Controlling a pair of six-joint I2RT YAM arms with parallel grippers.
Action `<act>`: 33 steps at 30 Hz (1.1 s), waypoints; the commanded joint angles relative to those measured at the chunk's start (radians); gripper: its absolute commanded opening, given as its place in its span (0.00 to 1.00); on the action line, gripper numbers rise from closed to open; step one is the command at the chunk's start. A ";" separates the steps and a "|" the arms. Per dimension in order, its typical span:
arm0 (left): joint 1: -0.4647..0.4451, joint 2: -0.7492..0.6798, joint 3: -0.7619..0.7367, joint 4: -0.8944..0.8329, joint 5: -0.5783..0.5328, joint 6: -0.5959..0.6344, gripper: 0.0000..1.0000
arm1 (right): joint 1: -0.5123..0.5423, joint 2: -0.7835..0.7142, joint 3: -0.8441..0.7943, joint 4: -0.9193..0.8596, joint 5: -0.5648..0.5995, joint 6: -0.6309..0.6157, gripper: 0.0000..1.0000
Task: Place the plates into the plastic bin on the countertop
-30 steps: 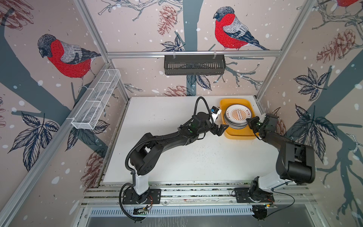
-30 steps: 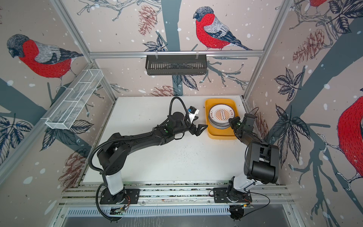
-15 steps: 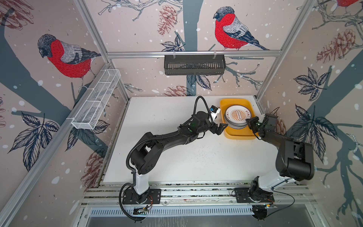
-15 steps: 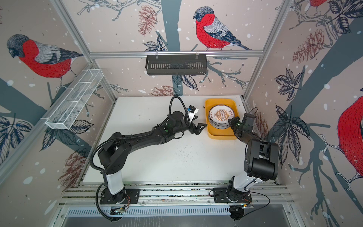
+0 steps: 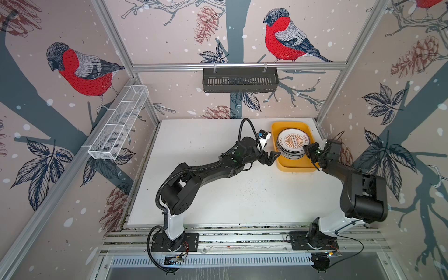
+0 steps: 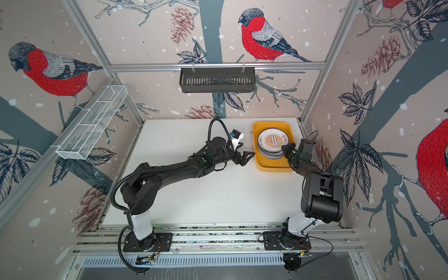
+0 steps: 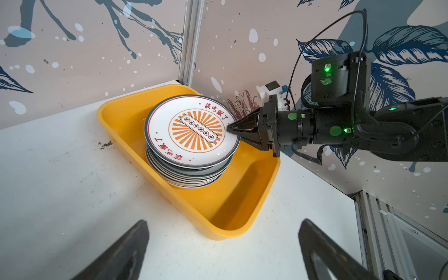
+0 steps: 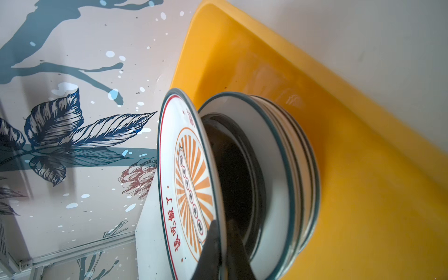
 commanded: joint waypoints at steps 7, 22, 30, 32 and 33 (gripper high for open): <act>0.096 -0.085 -0.106 0.092 -0.011 -0.113 0.96 | 0.167 -0.055 0.061 -0.029 0.003 -0.059 0.01; 0.301 -0.304 -0.329 -0.007 -0.050 -0.187 0.96 | 0.506 0.128 0.132 0.065 0.071 0.044 0.01; 0.335 -0.294 -0.341 -0.116 -0.072 -0.210 0.96 | 0.605 0.281 0.158 0.133 0.096 0.115 0.01; 0.340 -0.298 -0.351 -0.114 -0.073 -0.216 0.96 | 0.611 0.309 0.160 0.141 0.106 0.126 0.01; 0.343 -0.298 -0.352 -0.115 -0.073 -0.218 0.96 | 0.615 0.319 0.162 0.141 0.107 0.131 0.01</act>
